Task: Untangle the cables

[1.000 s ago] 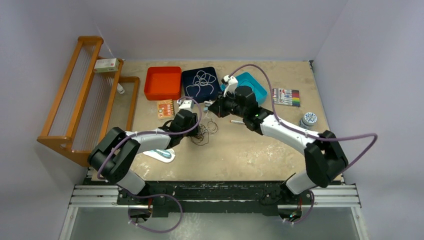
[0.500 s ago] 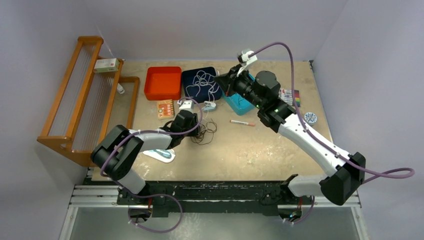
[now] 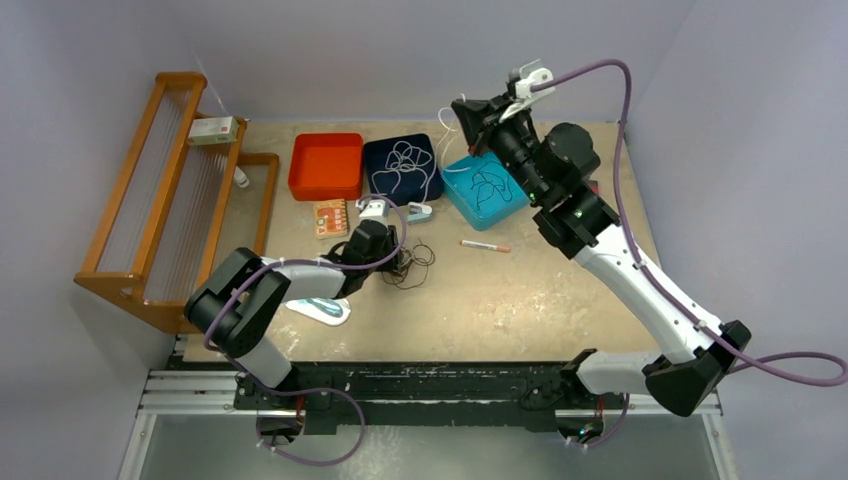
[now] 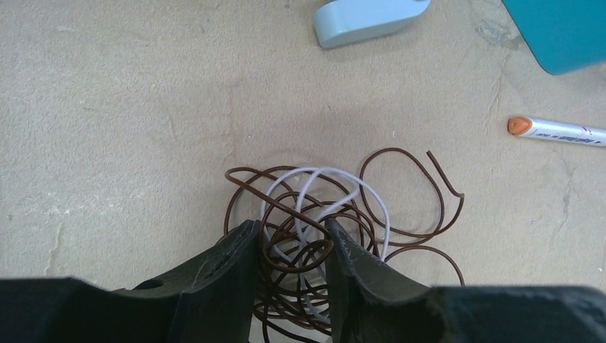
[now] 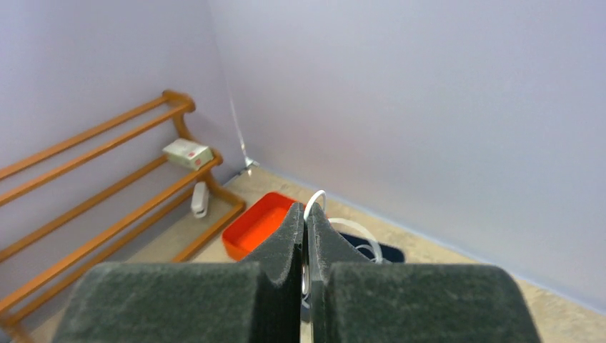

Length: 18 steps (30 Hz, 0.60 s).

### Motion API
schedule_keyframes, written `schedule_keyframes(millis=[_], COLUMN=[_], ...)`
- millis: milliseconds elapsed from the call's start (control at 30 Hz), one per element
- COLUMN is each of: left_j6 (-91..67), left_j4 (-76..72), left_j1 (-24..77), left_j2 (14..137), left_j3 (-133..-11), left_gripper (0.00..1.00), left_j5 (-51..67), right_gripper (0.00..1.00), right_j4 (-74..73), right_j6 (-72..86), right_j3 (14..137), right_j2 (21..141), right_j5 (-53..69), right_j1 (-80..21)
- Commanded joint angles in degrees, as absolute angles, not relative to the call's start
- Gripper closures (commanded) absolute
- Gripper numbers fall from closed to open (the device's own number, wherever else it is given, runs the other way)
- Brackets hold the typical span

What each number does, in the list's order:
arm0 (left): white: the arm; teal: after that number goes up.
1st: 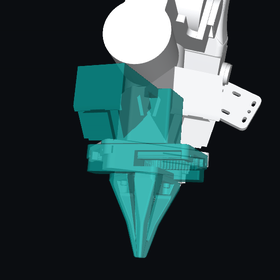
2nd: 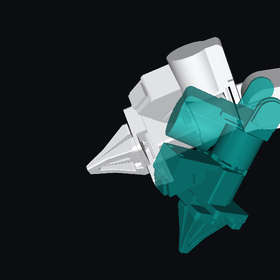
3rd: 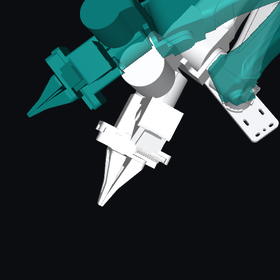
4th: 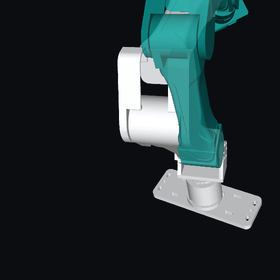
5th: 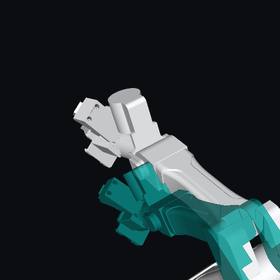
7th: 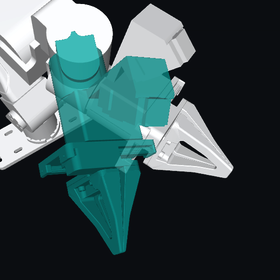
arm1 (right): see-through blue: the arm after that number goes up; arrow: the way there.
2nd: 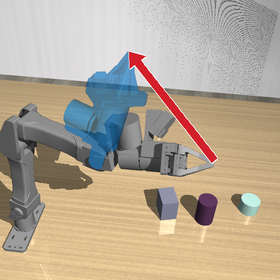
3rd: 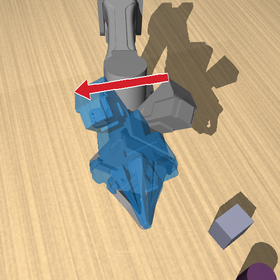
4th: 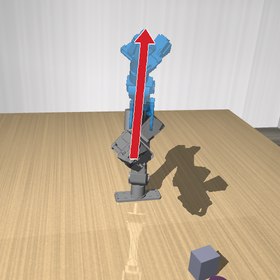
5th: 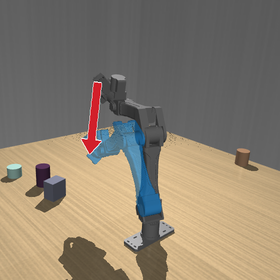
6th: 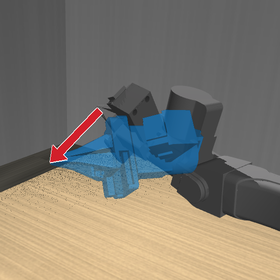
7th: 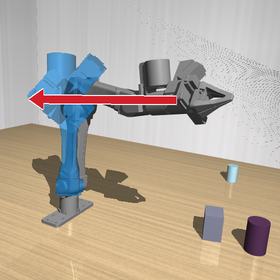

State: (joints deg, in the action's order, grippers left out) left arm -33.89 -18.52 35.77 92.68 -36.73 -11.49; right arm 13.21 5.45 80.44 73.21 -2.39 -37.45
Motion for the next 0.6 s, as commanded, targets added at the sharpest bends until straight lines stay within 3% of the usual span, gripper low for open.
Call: schedule_keyframes(millis=[0, 567], left_j6=[-34.3, -34.0], left_j4=[-16.9, -15.7], left_j1=[35.7, 35.8], left_j2=[93.7, 92.5], left_j3=[-35.4, -35.1], left_gripper=[0.61, 0.54], left_j5=[-12.1, -12.8], right_gripper=[1.00, 1.00], right_j4=[17.7, 25.0], right_j6=[0.2, -12.4], right_j3=[85.2, 90.6], right_j2=[70.1, 66.4], right_j5=[-8.3, -20.1], right_j1=[-37.5, -37.5])
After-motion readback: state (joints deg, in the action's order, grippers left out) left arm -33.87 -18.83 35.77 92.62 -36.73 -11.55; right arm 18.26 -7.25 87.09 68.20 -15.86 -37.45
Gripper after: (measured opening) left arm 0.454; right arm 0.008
